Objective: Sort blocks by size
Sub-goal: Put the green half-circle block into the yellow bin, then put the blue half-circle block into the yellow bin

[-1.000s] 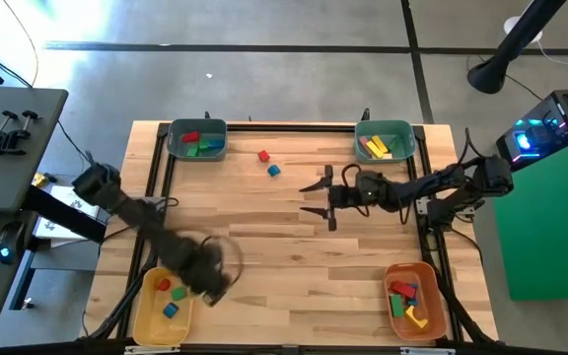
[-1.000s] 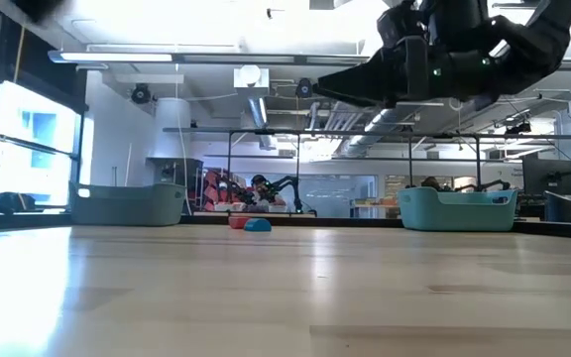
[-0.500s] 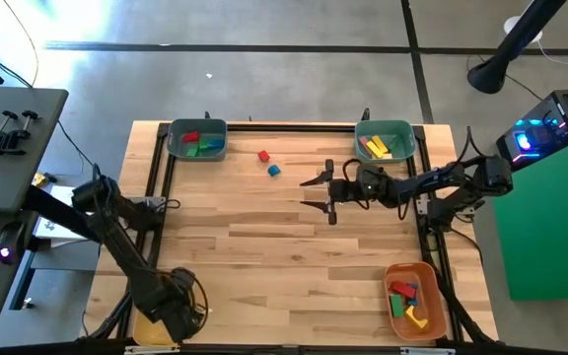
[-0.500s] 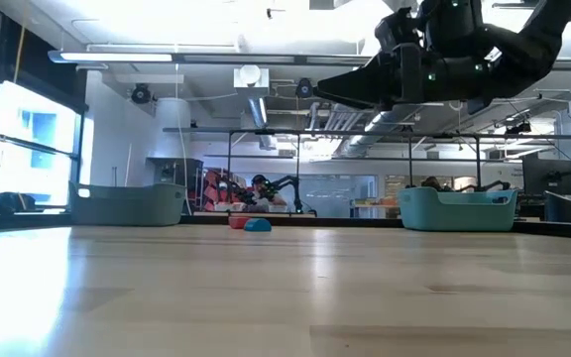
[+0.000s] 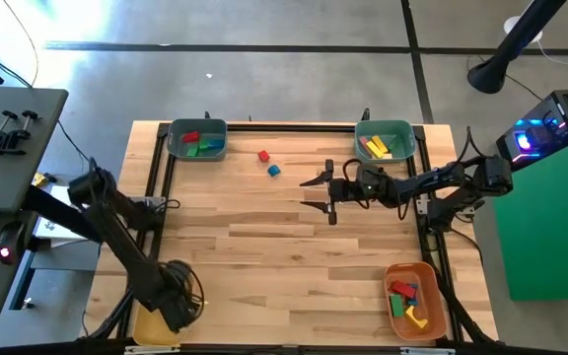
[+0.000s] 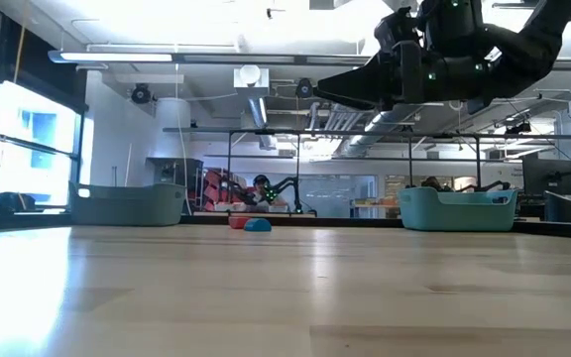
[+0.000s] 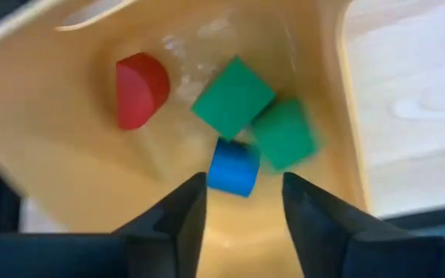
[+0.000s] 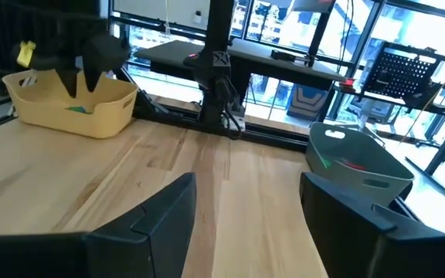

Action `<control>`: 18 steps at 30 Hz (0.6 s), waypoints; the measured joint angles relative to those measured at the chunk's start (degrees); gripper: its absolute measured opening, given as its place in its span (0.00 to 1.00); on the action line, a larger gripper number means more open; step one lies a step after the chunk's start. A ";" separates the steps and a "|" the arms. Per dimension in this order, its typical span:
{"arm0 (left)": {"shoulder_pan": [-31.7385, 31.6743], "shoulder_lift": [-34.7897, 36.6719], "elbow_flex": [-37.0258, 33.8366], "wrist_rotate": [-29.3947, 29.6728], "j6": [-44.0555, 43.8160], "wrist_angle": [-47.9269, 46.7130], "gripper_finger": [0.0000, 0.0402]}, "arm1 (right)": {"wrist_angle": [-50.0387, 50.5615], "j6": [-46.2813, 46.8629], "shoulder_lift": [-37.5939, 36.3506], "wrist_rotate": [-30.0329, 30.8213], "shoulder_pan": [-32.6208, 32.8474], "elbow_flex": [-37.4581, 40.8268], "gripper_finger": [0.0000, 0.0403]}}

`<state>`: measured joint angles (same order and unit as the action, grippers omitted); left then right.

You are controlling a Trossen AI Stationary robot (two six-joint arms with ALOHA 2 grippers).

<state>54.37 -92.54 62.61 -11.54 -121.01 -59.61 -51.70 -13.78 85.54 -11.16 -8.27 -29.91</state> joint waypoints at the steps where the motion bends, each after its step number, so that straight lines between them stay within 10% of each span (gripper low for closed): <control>1: 0.00 1.29 0.00 0.01 -0.33 -0.56 0.40 | 0.00 0.14 0.00 0.01 0.00 0.00 0.56; 9: -2.56 11.83 0.02 4.13 -1.04 -4.31 0.52 | 0.22 -0.24 0.00 0.02 -0.09 0.00 0.56; 18: -11.14 15.64 0.07 56.41 31.78 -3.53 0.50 | 7.14 3.19 0.00 0.03 -3.46 0.00 0.56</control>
<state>43.23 -76.90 62.67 44.87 -89.23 -63.13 -44.56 -10.59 85.54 -11.13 -11.74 -29.91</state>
